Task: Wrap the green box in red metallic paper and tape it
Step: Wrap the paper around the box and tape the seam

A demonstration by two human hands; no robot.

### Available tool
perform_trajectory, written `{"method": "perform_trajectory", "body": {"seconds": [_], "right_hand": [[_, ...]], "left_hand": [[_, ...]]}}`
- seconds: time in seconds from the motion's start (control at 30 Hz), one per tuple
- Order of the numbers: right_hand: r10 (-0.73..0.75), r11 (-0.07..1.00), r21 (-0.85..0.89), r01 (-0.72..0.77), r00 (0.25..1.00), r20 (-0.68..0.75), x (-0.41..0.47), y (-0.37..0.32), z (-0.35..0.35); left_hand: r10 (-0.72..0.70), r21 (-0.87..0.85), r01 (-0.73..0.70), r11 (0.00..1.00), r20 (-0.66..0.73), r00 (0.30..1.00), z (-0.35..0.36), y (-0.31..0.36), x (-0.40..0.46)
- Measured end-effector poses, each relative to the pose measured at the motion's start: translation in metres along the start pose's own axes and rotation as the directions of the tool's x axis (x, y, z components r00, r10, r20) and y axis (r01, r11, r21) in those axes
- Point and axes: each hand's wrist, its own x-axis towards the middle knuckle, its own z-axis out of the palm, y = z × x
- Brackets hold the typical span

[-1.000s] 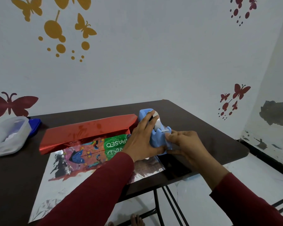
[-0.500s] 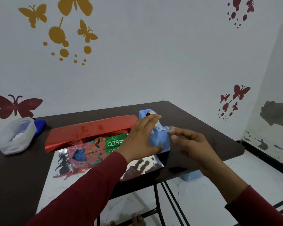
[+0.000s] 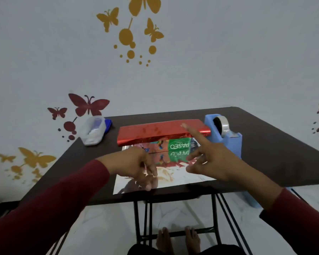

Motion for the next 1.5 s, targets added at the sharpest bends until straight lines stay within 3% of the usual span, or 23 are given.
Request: {"method": "perform_trajectory", "body": {"seconds": [0.07, 0.27, 0.37, 0.5, 0.6, 0.7, 0.8, 1.0, 1.13, 1.27, 1.37, 1.43, 1.5], "right_hand": [[-0.059, 0.993, -0.101, 0.064, 0.997, 0.054, 0.006, 0.002, 0.007], [-0.11, 0.971, -0.195, 0.137, 0.983, 0.144, 0.02, 0.003, 0.017], [-0.188, 0.918, -0.339, 0.204, 0.979, 0.081, 0.03, 0.008, 0.016], [-0.261, 0.921, -0.309, 0.237, 0.964, -0.039, 0.051, 0.006, 0.002], [-0.288, 0.913, -0.314, 0.259, 0.956, -0.05, 0.069, -0.002, -0.008], [-0.28, 0.915, -0.318, 0.248, 0.958, -0.06, 0.086, -0.006, -0.022], [-0.225, 0.923, -0.336, 0.188, 0.972, -0.074, 0.105, -0.006, -0.041], [-0.069, 0.955, -0.295, 0.024, 0.988, -0.141, 0.139, 0.015, -0.063], [0.007, 0.963, -0.267, -0.046, 0.989, -0.145, 0.164, 0.025, -0.065], [0.117, 0.925, -0.348, -0.15, 0.987, -0.113, 0.19, 0.039, -0.064], [0.203, 0.833, -0.492, -0.255, 0.966, -0.158, 0.199, 0.045, -0.063], [0.145, 0.78, -0.58, -0.233, 0.97, -0.195, 0.206, 0.044, -0.057], [0.047, 0.84, -0.528, -0.127, 0.986, -0.161, 0.215, 0.04, -0.05]], "left_hand": [[0.002, -0.062, 0.0, 0.998, 0.037, 0.999, 0.005, -0.005, -0.003], [-0.022, -0.079, 0.012, 0.997, -0.125, 0.992, 0.001, -0.009, -0.003], [-0.042, -0.108, 0.017, 0.994, -0.234, 0.971, -0.01, -0.01, -0.004], [-0.077, -0.127, 0.037, 0.991, -0.324, 0.943, -0.015, -0.009, -0.012], [-0.036, 0.071, 0.061, 0.996, -0.312, 0.949, -0.016, 0.005, -0.012], [0.007, 0.232, 0.108, 0.967, -0.446, 0.895, -0.028, 0.006, 0.002], [-0.065, 0.108, 0.149, 0.983, -0.555, 0.83, -0.058, -0.002, 0.015], [-0.164, -0.012, 0.183, 0.983, -0.508, 0.846, -0.1, -0.032, 0.043], [-0.282, -0.056, 0.283, 0.957, -0.388, 0.877, -0.108, -0.048, 0.063], [-0.34, -0.087, 0.331, 0.94, -0.339, 0.877, -0.11, -0.066, 0.077], [-0.345, -0.113, 0.326, 0.939, -0.292, 0.892, -0.112, -0.078, 0.085], [-0.335, -0.117, 0.314, 0.942, -0.256, 0.907, -0.113, -0.083, 0.09], [-0.328, -0.134, 0.304, 0.943, -0.226, 0.917, -0.116, -0.087, 0.093]]}}
